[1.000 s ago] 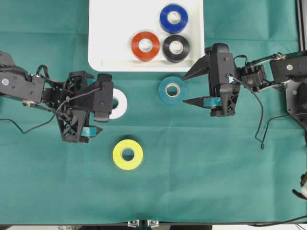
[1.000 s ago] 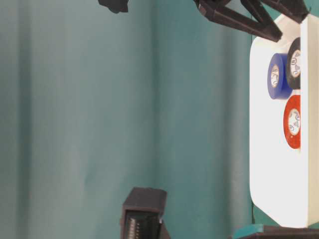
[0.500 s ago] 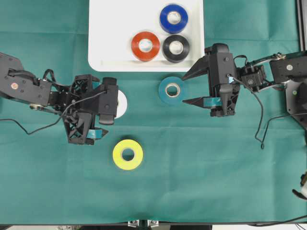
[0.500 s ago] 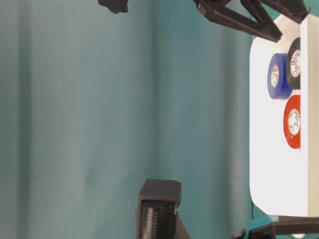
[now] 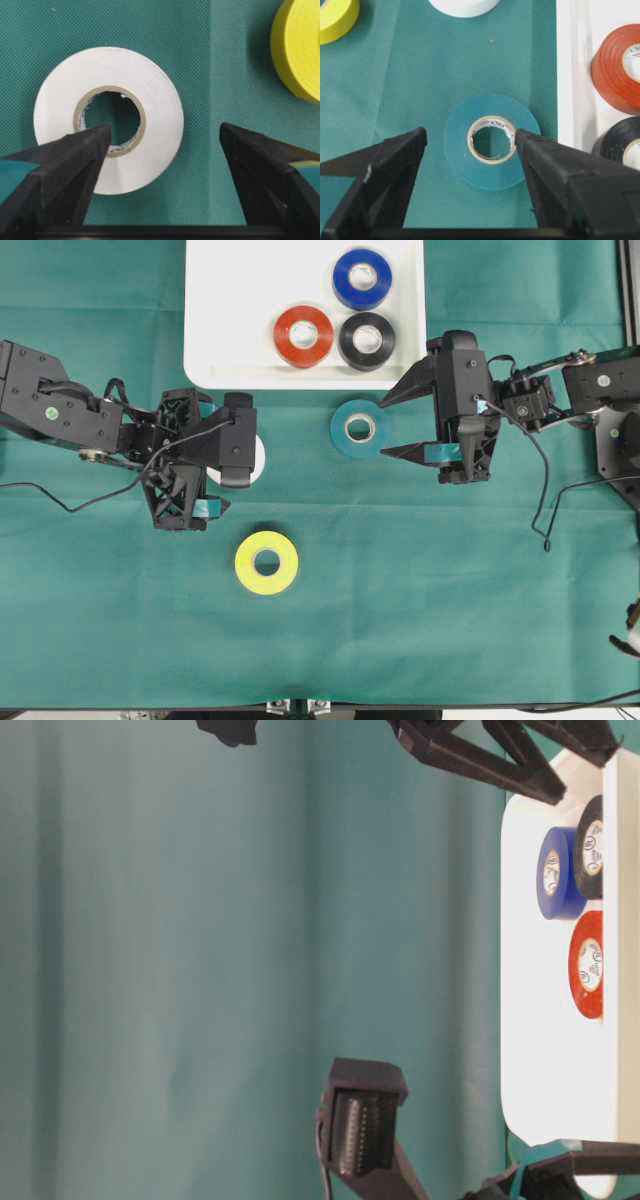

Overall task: Put the tape alternately from left to right into the white case.
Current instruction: 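Lower the left gripper onto the white tape roll and grasp it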

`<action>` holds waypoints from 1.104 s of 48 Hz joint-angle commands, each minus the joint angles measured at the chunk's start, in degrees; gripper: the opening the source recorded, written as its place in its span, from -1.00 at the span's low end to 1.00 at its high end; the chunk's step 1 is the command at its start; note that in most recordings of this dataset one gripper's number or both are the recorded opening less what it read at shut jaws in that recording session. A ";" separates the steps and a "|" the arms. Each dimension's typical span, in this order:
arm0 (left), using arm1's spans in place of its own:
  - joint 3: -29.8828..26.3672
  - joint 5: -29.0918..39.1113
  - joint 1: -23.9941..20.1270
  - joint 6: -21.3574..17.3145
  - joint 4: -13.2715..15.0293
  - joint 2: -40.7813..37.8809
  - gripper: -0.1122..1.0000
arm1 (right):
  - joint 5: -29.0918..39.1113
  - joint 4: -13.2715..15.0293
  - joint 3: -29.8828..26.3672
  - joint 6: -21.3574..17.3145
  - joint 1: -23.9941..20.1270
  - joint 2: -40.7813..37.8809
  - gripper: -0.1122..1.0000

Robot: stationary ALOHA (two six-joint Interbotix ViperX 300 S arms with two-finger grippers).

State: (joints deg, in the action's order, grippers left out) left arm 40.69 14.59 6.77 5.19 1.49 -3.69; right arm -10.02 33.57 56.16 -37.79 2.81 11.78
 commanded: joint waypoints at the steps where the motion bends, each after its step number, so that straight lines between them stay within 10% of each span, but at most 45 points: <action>1: -1.23 -0.44 -0.26 0.09 -0.09 0.35 0.36 | -0.44 0.00 -0.35 0.00 -0.09 0.44 0.61; 37: -2.29 -0.53 -0.88 0.00 -0.18 -2.99 0.34 | -0.44 0.00 -0.26 0.00 -0.09 0.44 0.61; 53: -2.29 0.00 -1.32 -0.09 -0.18 -2.90 -0.72 | -0.44 0.00 -0.53 0.00 -0.09 0.44 0.61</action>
State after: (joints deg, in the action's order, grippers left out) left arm 38.76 14.50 5.80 5.36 1.41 -7.29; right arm -10.02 33.57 56.34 -37.79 2.81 11.78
